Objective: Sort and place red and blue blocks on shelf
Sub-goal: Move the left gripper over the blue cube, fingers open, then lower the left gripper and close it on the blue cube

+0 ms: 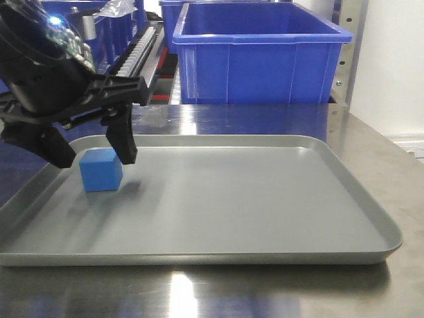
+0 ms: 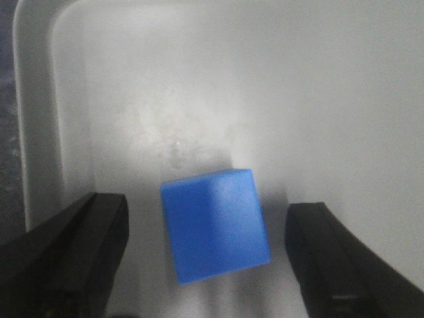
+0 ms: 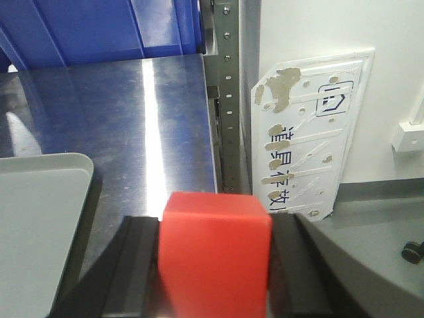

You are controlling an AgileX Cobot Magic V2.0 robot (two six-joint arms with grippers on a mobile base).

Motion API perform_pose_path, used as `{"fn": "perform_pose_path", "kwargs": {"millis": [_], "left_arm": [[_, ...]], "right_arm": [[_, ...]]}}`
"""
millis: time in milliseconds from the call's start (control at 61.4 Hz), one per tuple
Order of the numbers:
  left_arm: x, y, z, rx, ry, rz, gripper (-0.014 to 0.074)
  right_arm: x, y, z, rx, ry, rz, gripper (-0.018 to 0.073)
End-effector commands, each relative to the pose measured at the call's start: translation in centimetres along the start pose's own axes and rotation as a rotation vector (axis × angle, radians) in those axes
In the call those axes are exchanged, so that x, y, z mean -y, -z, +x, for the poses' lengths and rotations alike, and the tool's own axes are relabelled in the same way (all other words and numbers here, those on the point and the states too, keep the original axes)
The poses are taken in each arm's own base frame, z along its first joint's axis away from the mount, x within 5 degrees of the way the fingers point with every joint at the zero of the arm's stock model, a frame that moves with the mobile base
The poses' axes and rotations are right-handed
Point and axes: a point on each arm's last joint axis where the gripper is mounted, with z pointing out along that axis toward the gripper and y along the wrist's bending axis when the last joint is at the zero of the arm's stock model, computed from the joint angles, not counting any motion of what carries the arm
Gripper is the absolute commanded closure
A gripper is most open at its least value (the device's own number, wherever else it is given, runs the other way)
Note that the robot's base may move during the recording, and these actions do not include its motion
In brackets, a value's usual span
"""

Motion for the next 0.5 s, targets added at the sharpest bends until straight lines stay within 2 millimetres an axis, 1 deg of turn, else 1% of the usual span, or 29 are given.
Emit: {"fn": "perform_pose_path", "kwargs": {"millis": [0, 163, 488], "left_arm": [[0.87, 1.34, -1.24, 0.090, 0.003, 0.049, 0.0051], [0.90, 0.82, -1.11, 0.075, 0.001, 0.043, 0.0057], [1.08, 0.74, -1.16, 0.085, -0.002, 0.051, 0.0065]], "right_arm": [[-0.38, 0.30, -1.71, 0.113, 0.021, -0.031, 0.0512], [-0.38, 0.30, -1.71, 0.113, 0.021, -0.031, 0.0512], [-0.38, 0.30, -1.71, 0.113, 0.021, -0.031, 0.0512]]}}
